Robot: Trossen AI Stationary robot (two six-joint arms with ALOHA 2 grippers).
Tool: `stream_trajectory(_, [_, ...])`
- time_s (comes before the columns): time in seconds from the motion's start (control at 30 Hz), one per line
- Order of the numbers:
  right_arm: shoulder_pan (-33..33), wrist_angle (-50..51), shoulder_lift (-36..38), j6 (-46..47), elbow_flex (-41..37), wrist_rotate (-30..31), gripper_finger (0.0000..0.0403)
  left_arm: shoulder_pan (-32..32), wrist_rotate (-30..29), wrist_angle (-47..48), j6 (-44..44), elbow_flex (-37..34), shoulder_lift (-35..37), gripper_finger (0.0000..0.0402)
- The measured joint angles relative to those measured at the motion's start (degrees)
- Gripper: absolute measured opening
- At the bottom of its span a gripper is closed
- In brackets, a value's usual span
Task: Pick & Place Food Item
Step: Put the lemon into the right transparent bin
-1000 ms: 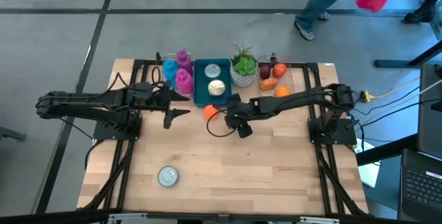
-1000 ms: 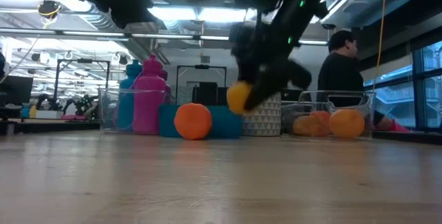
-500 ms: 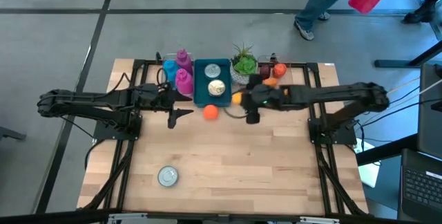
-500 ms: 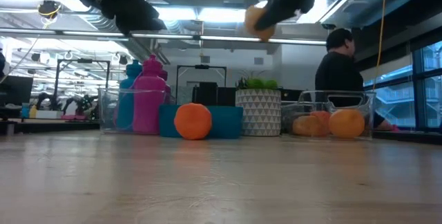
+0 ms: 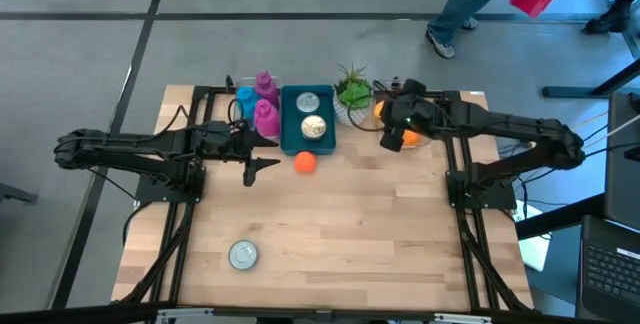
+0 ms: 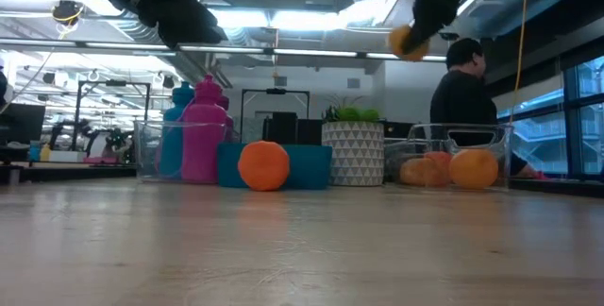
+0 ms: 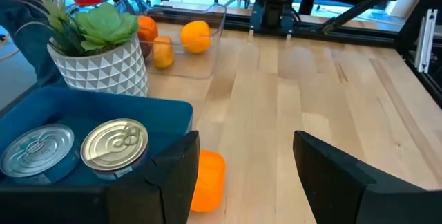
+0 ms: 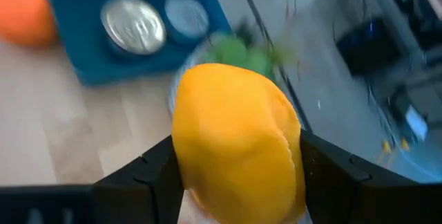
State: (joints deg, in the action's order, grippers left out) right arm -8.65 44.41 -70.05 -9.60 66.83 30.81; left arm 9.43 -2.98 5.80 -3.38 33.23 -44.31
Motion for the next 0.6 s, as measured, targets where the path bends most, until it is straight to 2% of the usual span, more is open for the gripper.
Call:
stream_trajectory(0.1, [-3.1,2.1,-0.1,0.0,-0.6,-1.2,0.0224,0.0,0.0,0.0,-0.2,0.0,0.0,0.0224])
stream_trajectory(0.23, [-7.4,2.3,-0.1,-0.3,-2.9,-7.2,0.0224,0.0,0.0,0.1,-0.3,0.0,0.0,0.0224])
stream_trajectory(0.6, [-16.9,-2.0,-0.1,-2.0,-11.2,-17.2,0.0224,0.0,0.0,0.4,-0.4,0.0,0.0,0.0224])
